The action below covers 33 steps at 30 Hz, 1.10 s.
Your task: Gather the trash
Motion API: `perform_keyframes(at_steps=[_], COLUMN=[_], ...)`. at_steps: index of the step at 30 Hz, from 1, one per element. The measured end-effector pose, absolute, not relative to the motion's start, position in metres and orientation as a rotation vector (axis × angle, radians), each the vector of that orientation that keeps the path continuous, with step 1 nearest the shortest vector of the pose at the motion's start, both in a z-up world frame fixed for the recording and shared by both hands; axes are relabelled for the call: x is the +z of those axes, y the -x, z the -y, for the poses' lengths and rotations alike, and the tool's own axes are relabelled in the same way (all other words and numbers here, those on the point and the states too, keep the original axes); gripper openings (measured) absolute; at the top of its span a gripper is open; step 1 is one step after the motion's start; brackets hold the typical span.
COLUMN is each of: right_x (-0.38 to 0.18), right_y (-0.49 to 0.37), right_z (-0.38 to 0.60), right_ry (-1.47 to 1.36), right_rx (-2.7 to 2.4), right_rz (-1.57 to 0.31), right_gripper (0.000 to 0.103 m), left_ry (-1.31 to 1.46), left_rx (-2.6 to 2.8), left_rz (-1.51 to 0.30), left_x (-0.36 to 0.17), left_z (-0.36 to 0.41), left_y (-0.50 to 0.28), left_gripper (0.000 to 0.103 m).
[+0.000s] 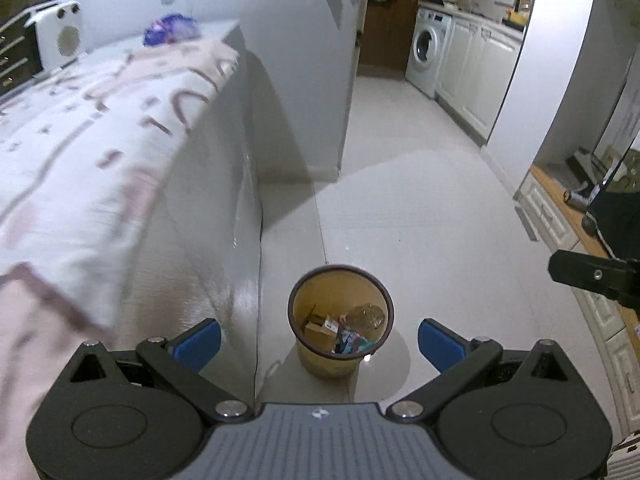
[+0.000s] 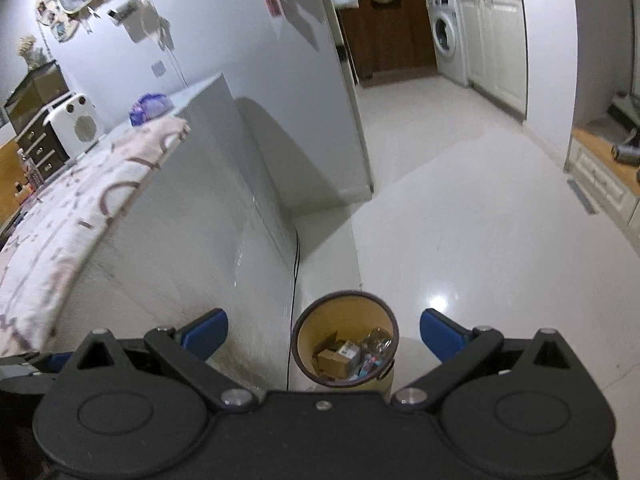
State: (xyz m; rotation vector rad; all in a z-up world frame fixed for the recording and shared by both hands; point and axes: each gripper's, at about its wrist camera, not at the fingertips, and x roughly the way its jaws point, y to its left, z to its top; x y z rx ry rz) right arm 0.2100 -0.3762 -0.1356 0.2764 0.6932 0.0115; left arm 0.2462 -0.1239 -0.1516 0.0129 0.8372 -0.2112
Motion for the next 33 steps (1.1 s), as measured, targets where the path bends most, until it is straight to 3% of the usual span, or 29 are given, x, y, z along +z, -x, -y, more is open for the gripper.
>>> perform_keyframes(at_steps=[16,33], right_x=[-0.058,-0.054], right_y=[-0.114,-0.049], right_z=[0.331,0.290], right_ry=[-0.223,-0.112], right_rx=[0.049,-0.003], right_rz=[-0.541,-0.564], right_gripper=[0.103,0.103], left_ry=[-0.014,-0.003], left_rx=[-0.210,-0.171], left_rz=[-0.679,-0.662], left_x=[-0.079,-0.074], left_z=[0.068,0.024], left_y=[-0.155,-0.093], left_gripper=[0.103,0.103])
